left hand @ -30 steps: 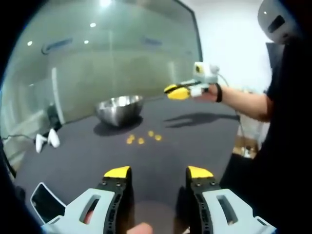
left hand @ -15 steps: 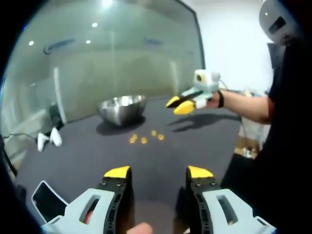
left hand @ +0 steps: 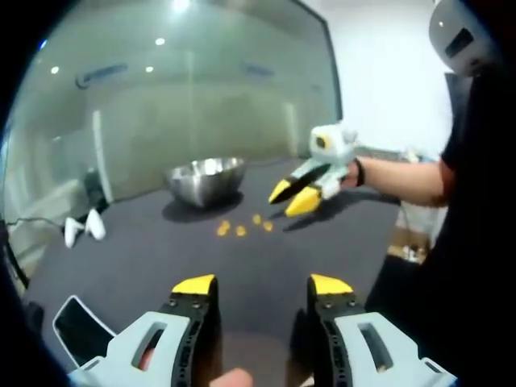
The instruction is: Pick up the QQ candy scattered on the table and place it into the stainless steel bowl on the table
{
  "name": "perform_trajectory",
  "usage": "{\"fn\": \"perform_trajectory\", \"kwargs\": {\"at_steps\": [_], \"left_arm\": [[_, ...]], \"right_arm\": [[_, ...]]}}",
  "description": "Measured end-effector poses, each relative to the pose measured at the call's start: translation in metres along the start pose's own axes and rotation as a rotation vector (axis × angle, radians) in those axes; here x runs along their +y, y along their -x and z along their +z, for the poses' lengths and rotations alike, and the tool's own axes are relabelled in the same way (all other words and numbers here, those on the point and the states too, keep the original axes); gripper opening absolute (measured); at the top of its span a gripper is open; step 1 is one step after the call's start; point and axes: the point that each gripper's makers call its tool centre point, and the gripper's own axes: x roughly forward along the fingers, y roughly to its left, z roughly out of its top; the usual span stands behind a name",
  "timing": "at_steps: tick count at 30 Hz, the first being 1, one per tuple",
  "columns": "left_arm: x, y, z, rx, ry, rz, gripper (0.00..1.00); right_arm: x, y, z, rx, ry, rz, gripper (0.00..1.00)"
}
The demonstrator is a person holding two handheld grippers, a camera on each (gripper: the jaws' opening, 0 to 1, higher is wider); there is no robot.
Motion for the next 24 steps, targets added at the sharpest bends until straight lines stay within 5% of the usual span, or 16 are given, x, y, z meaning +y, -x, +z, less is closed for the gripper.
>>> {"fn": "perform_trajectory", "kwargs": {"at_steps": [13, 24], "left_arm": [[0.000, 0.003, 0.001, -0.008, 0.006, 0.008, 0.46], [-0.002, 0.003, 0.002, -0.003, 0.002, -0.003, 0.45]], "right_arm": [[0.002, -0.022, -0.018, 0.082, -0.008, 0.024, 0.23], [-0.004, -0.028, -0.018, 0.074, -0.042, 0.007, 0.16]]}}
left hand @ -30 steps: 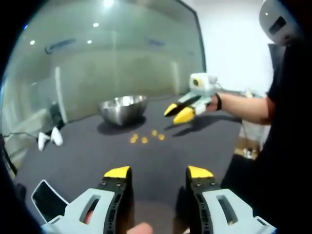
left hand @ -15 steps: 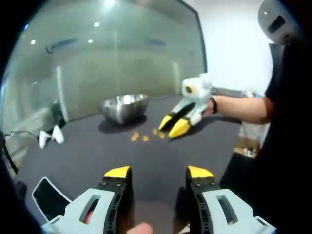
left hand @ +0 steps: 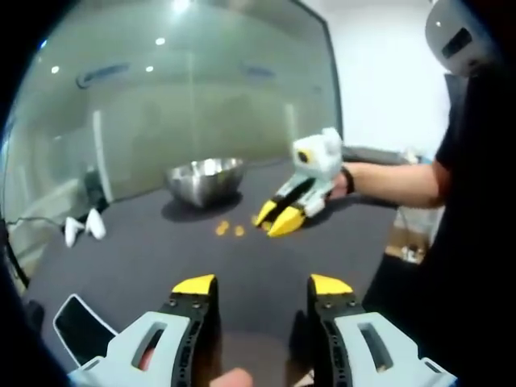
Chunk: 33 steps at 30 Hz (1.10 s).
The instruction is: Pick up the QQ candy scattered on the table and place it into the stainless steel bowl on the table
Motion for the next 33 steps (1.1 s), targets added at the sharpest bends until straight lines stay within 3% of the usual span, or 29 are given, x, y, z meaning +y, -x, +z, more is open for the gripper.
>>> {"fn": "perform_trajectory", "kwargs": {"at_steps": [2, 20, 27, 33], "left_arm": [[0.000, 0.000, -0.001, 0.002, -0.001, 0.000, 0.45], [0.002, -0.002, 0.000, 0.003, 0.000, 0.008, 0.44], [0.000, -0.002, 0.001, 0.004, -0.006, -0.004, 0.44], [0.002, -0.001, 0.000, 0.007, -0.005, 0.002, 0.44]], "right_arm": [[-0.002, 0.000, 0.000, 0.003, 0.006, -0.014, 0.09], [0.000, 0.000, 0.003, -0.008, 0.009, -0.062, 0.09], [0.003, 0.014, 0.021, -0.065, -0.007, -0.064, 0.09], [-0.034, 0.036, 0.055, -0.211, -0.050, -0.267, 0.09]]}}
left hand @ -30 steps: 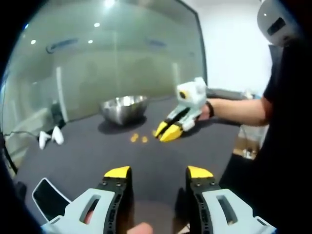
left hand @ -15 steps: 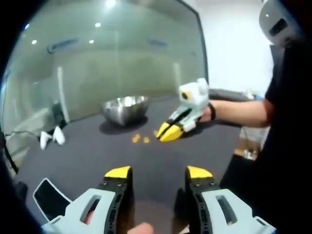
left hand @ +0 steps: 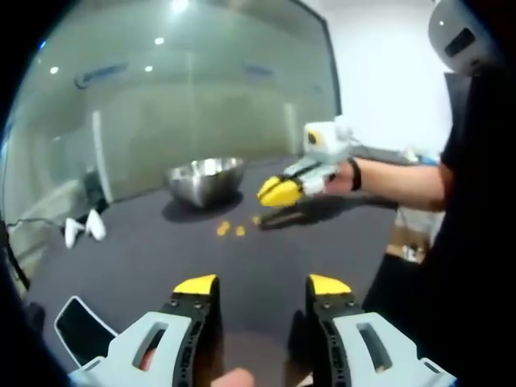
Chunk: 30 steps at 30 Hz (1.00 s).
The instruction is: Pick up the QQ candy scattered on the table and place it into the stainless steel bowl on the table
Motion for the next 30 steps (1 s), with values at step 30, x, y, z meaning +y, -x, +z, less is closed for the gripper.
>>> {"fn": "perform_trajectory", "kwargs": {"at_steps": [30], "left_arm": [[-0.003, -0.005, 0.004, -0.024, 0.023, -0.049, 0.44]], "right_arm": [[-0.140, -0.028, 0.082, -0.107, -0.002, -0.486, 0.10]]}}
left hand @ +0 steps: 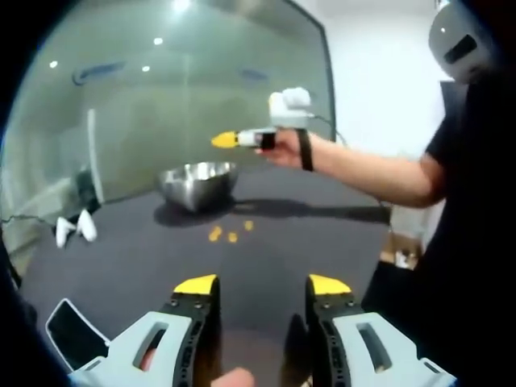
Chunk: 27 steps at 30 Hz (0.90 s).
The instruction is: Pick up the QQ candy scattered on the table and place it into the stainless steel bowl on the table
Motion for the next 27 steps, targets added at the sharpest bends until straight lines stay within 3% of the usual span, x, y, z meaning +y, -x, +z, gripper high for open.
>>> {"fn": "perform_trajectory", "kwargs": {"at_steps": [3, 6, 25, 27], "left_arm": [[-0.001, 0.000, 0.000, -0.004, 0.004, -0.003, 0.44], [-0.001, 0.000, -0.002, 0.001, 0.003, -0.005, 0.44], [-0.001, -0.001, 0.004, -0.016, -0.008, -0.004, 0.43], [-0.001, -0.001, 0.003, -0.015, -0.008, -0.004, 0.43]], "right_arm": [[0.003, -0.003, -0.010, 0.036, -0.017, 0.024, 0.30], [0.000, -0.001, -0.016, 0.057, -0.012, 0.007, 0.25], [0.007, 0.006, -0.020, 0.061, -0.032, 0.050, 0.25], [0.014, 0.009, -0.015, 0.047, -0.128, 0.092, 0.25]]}}
